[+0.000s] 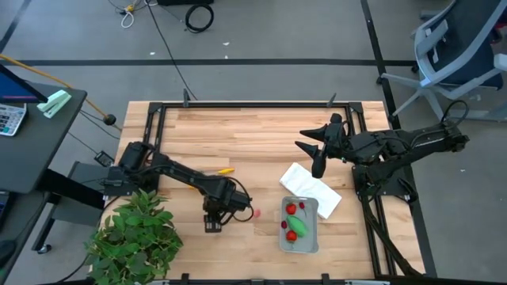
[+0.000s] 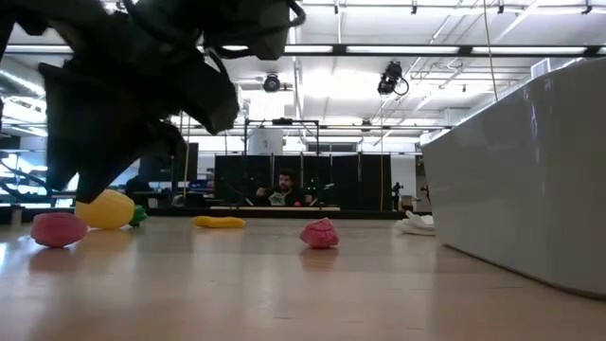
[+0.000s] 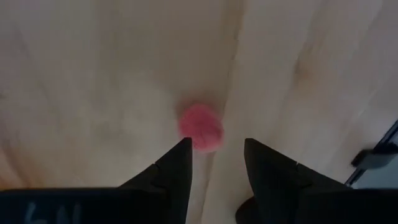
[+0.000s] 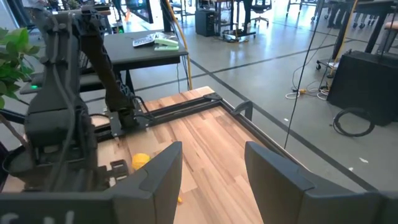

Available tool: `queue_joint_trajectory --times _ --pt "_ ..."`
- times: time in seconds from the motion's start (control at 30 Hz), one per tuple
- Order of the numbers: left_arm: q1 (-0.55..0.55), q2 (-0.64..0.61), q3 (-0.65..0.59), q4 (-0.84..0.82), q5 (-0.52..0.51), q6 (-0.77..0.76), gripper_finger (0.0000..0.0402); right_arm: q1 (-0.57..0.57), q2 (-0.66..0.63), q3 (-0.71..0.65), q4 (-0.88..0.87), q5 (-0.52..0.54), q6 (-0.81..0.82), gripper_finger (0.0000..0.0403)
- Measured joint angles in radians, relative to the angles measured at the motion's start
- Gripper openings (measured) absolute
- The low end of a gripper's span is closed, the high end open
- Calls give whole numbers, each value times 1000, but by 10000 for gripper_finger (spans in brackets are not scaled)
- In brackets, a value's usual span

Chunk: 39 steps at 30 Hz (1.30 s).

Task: Pick and placing Produce into tupperware
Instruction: Put the left pink peach into the gray bin

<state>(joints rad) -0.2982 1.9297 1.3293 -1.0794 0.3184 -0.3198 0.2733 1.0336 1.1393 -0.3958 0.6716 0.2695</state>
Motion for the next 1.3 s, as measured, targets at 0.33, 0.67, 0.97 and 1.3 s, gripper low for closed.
queue_joint_trajectory --times 0.33,0.67,0.97,1.3 --pt "-82 0 0 13 -151 64 215 0 0 0 0 0 0 183" --pt "-89 0 -31 38 -197 18 249 0 0 0 0 0 0 183" --pt "-88 1 -110 110 -194 -18 245 0 0 0 0 0 0 183" --pt "-88 1 -111 121 -194 -39 234 0 0 0 0 0 0 183"
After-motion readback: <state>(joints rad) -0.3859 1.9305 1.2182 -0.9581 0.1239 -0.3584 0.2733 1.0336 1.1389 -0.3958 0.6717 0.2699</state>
